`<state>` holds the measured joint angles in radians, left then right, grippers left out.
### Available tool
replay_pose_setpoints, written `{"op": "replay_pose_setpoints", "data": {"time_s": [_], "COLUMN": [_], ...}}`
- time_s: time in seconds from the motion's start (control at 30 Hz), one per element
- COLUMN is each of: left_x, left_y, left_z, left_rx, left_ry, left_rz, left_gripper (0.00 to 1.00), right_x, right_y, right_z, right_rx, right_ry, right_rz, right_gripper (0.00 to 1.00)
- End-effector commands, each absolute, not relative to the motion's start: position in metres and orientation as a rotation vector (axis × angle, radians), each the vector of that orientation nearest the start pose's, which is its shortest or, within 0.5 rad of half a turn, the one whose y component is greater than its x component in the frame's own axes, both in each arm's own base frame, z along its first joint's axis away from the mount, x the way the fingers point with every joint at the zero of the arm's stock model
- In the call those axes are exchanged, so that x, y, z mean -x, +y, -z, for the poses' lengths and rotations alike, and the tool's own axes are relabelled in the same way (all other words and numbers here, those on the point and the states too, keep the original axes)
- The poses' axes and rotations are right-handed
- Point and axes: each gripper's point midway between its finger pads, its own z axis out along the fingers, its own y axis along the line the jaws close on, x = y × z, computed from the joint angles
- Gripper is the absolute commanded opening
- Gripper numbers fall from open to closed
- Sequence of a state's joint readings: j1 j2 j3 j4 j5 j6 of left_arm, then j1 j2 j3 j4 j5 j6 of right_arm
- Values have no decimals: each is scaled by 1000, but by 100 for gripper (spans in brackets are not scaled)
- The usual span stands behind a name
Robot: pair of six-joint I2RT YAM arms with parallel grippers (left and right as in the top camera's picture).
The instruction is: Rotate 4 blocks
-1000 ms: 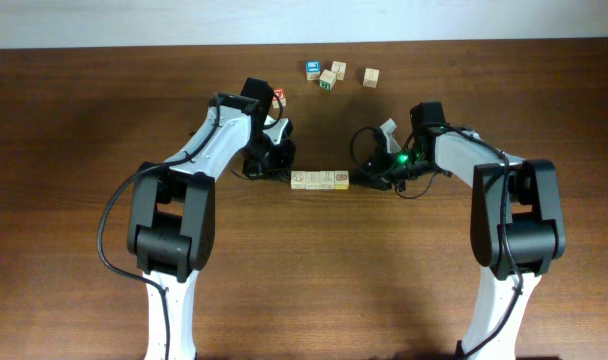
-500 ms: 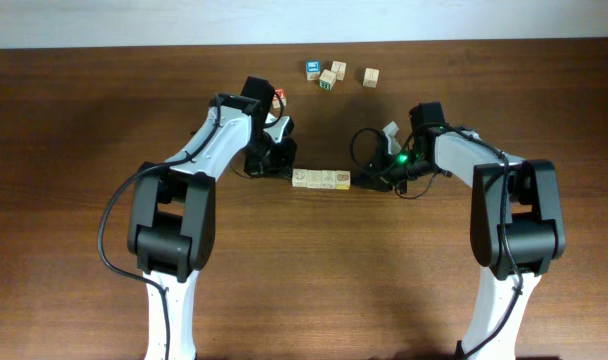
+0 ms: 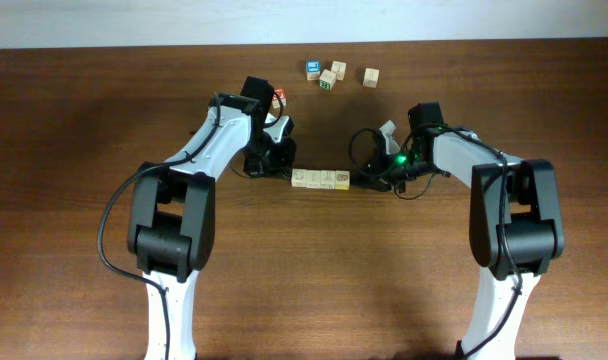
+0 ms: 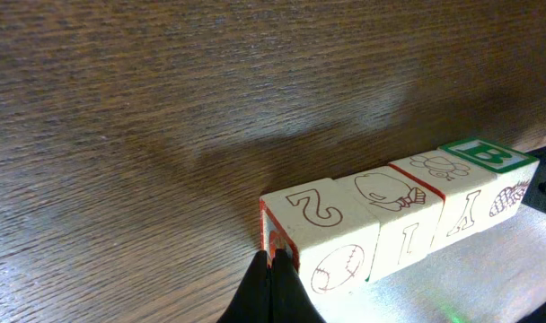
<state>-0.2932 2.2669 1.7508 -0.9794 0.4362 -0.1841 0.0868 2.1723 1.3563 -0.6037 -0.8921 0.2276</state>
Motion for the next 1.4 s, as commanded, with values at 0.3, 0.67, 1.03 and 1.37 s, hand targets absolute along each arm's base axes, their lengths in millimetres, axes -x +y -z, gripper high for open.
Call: {"op": "replay_pose_setpoints", "data": {"time_s": [0.3,0.67,1.03,1.37], "left_x": [-404,-404,-404,-404], "left_y": [-204,-205,-205,-205], "left_z": [-14,-14,-15,-15], "left_rx": [-183,-180,-180,-180], "left_ry": [3106,3105,3103,3104], "left_rz": [725,741,742,741], "left_gripper": [0,0,0,0], "right_x": [-398,-402,-399,-389], "right_y": [188,214,232,259], "right_z": [-51,-70,-83,-89], "right_rx": [55,165,216,306], "right_ry": [2729,2810,2825,2839], "right_rz": [-1431,-1262,-1247,-1206], "right_gripper": [4,5,4,5]}}
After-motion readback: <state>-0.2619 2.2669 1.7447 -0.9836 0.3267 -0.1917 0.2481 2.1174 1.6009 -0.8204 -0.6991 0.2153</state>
